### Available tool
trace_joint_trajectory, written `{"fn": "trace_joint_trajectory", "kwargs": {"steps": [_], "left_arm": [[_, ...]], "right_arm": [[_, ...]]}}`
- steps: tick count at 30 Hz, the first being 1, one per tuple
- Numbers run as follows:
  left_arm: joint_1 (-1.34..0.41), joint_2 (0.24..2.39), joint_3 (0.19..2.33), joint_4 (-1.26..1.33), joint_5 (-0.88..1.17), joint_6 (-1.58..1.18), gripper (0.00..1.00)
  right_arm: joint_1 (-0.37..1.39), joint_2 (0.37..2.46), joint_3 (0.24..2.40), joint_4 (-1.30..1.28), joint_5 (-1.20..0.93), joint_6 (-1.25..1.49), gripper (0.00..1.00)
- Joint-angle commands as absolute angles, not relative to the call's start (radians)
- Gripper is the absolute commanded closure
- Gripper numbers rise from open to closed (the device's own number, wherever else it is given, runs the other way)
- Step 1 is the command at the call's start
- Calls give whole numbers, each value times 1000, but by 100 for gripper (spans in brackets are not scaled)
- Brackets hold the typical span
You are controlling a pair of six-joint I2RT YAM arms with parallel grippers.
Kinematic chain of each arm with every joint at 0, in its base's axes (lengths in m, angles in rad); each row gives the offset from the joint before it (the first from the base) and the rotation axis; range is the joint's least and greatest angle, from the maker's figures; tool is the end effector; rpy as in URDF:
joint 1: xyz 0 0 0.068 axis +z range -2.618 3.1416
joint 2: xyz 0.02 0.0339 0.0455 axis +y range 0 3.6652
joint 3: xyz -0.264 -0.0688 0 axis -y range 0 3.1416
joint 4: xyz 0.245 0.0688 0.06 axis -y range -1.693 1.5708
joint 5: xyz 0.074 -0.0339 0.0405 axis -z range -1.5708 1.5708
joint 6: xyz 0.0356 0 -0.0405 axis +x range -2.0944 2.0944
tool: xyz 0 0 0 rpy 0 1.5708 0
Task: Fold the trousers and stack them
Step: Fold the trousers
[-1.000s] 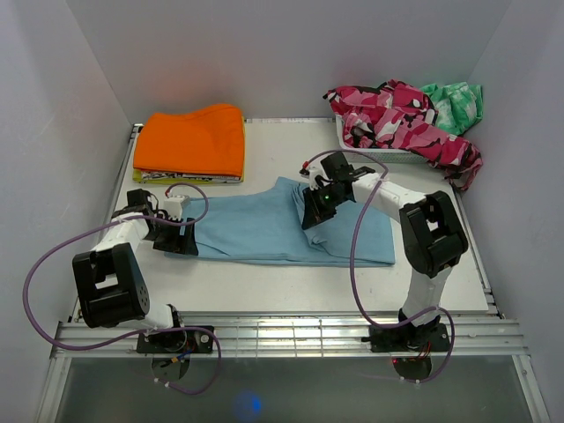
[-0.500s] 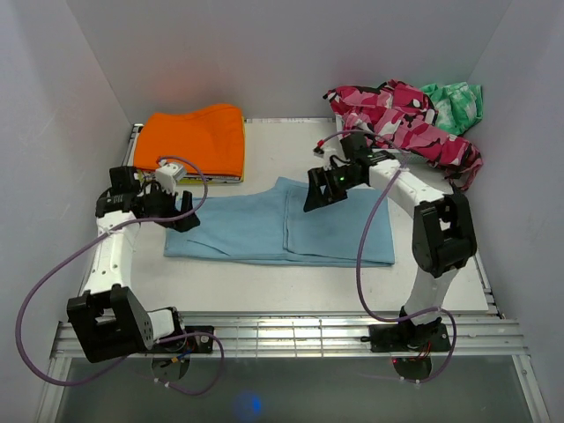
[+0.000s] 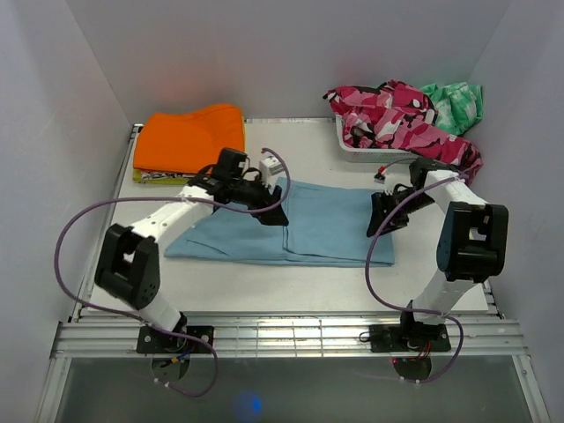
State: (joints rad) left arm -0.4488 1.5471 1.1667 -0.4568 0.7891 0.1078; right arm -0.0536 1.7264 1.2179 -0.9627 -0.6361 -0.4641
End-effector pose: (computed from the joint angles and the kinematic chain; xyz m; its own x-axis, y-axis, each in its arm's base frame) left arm 0.2862 -0.1659 0.2686 -0.5864 0.3665 -0.7224 0.8015 0.3914 -0.4521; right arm 0.3150 0.0043 0.2053 -0.8814 -0.3133 -0.3535 -0.4590 0.7450 0.4841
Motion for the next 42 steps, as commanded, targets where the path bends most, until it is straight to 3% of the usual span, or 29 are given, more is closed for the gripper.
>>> {"fn": "trace_joint_trajectory", "kwargs": {"steps": [1,7,13,16,20,29,38,42], "left_arm": [[-544,1682,1229,-344,812,11,25],[-572,1954,1295,-362,717,-48,33],[-566,2023,1269,-465,640,-3,35],[-566,1939,1209,-479,664,70,31],[-568,1755,1155,-489,698,117,19],[-528,1503,1103,-595,617,137,14],[-201,1373,1083,-664,680,159,14],[-86,1345,1080,-687,701,176,13]], "right_arm": [[-60,1753,1160,-1034,-546,-568,40],[-97,1790,1097,-960,-391,-564,46],[-158,1740,1132,-982,-394,-601,49],[-222,1691,1169,-992,-417,-600,49],[-261,1658,1169,-959,-428,-563,49],[-255,1850,1249,-838,-641,-373,48],[-218,1936,1143,-710,-664,-316,48],[-209,1979,1124,-693,-698,-310,61]]}}
